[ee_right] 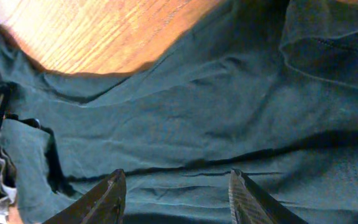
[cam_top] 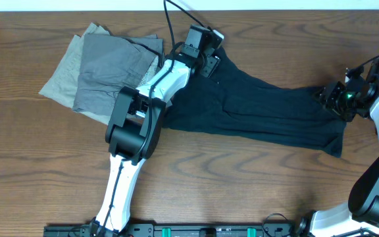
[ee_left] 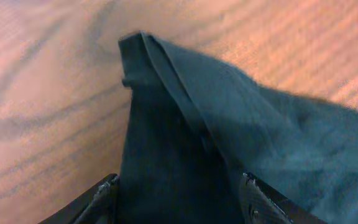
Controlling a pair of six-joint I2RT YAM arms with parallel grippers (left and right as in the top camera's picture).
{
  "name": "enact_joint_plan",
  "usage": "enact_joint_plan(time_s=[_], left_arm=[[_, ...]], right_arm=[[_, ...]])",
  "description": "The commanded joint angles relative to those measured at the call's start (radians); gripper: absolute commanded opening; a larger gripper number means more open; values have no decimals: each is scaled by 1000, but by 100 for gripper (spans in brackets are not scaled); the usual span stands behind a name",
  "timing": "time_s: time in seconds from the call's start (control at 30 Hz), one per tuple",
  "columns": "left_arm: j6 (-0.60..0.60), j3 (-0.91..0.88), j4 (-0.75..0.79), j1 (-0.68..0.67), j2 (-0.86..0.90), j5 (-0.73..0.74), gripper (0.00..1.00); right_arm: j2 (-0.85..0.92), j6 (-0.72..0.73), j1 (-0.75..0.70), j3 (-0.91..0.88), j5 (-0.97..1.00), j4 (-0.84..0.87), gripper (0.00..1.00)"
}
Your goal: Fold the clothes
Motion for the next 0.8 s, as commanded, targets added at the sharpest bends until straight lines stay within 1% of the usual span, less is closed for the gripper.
enact_joint_plan(time_s=[0.0, 0.03, 0.07, 0.13, 0.17, 0.2, 0.23, 0.33, 0.43, 0.53, 0.6, 0.63, 0.7, 0.77], left_arm=[[5, 11, -48, 8, -41, -12, 63], [5, 15, -67, 8, -58, -15, 63], [5, 18, -82, 8, -75, -15, 70], [5, 20, -127, 8, -131, -15, 86], [5, 20, -151, 8, -161, -15, 91], [5, 20, -181, 8, -193, -15, 96], [5, 20, -217, 8, -230, -15, 98], [5, 20, -332, 8, -333, -14, 98], [-13, 20, -454, 7, -412, -14, 98], [-87, 20, -578, 7, -447, -14, 98], [-138, 19, -673, 7, -448, -13, 98], [-165, 8, -711, 7, -446, -13, 98], [-188, -35, -750, 7, -445, 12, 98], [-187, -97, -752, 7, -445, 48, 98]], right_arm=[[-22, -21, 9, 2, 55, 0, 52], [-22, -21, 9, 2, 69, 7, 51], [-22, -21, 8, 3, 74, 18, 50], [-23, -21, 4, 3, 71, 39, 43], [-24, -23, 0, 3, 64, 55, 40], [-28, -35, -5, 3, 65, 69, 39], [-32, -40, -14, 4, 65, 82, 39], [-59, -11, -54, 5, 50, 72, 43], [-82, 55, -104, 5, 82, -6, 49], [-82, 87, -166, 3, 196, -108, 55], [-80, 110, -200, -12, 257, -135, 57], [-80, 119, -216, -27, 247, -138, 56], [-80, 119, -230, -65, 196, -131, 47], [-80, 119, -228, -107, 193, -98, 39]])
